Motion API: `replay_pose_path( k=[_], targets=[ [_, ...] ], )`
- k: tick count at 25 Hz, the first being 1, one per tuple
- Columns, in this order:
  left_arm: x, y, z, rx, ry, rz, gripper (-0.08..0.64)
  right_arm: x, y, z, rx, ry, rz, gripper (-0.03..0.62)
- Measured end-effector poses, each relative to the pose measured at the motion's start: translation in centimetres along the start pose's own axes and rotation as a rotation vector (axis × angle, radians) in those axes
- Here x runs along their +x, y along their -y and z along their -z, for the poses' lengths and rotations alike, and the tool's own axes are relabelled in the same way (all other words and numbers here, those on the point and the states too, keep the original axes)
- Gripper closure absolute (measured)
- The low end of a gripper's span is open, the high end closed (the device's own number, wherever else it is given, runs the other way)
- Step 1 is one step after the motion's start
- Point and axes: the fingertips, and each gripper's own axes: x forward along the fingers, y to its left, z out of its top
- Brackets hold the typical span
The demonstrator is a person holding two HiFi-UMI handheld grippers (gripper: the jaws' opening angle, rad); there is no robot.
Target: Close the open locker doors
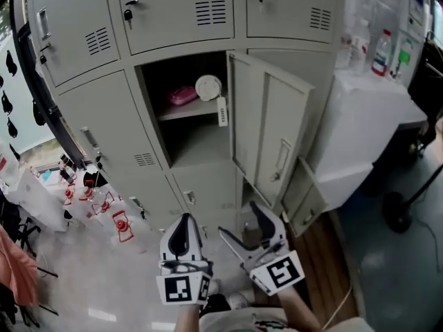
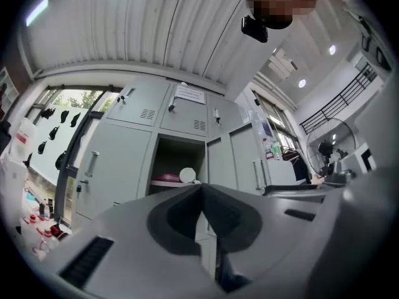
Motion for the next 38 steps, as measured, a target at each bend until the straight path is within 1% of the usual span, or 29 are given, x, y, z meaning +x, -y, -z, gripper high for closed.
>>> replay_pose_path(
  k=[5,9,14,17,19,22,25,28,33,38],
  targets=[
    [4.1,3.2,0.2,-0.032,-0.007,0.157,0.554,-2.1,4.4,-0.4,-0.02,-0.01,0.185,0.252],
    [6.6,5.3,0.2,-0.068,-0.011,0.272,0.554,-3.9,7.0,-0.9,-0.035,-0.021,0.317,0.252],
    [8.5,7.4,0.8,-0.089,-0.025,0.384,0.554,-5.6,9.0,-1.2,-0.052,-0.034,0.44,0.252],
    [9.2,8.3,0.9,-0.088,-0.025,0.432,0.554,-6.0,9.5,-1.3,-0.059,-0.04,0.479,0.252],
    [9.7,8.7,0.9,-0.083,-0.022,0.457,0.554,-5.8,9.8,-1.4,-0.06,-0.041,0.483,0.252],
    [10.3,8.9,0.9,-0.082,-0.02,0.486,0.554,-4.7,10.6,-2.0,-0.081,-0.051,0.46,0.252],
    [10.7,8.7,0.8,-0.079,-0.022,0.501,0.554,-3.3,11.8,-2.7,-0.1,-0.053,0.428,0.252],
    [10.9,8.5,0.7,-0.081,-0.021,0.512,0.554,-2.4,13.6,-3.1,-0.108,-0.032,0.41,0.252],
    [11.0,7.9,1.3,-0.076,-0.04,0.517,0.554,-0.7,15.0,-2.8,-0.088,-0.037,0.351,0.252],
    [11.2,7.2,1.5,-0.076,-0.043,0.507,0.554,0.9,15.0,-3.1,-0.11,-0.048,0.294,0.252]
  ],
)
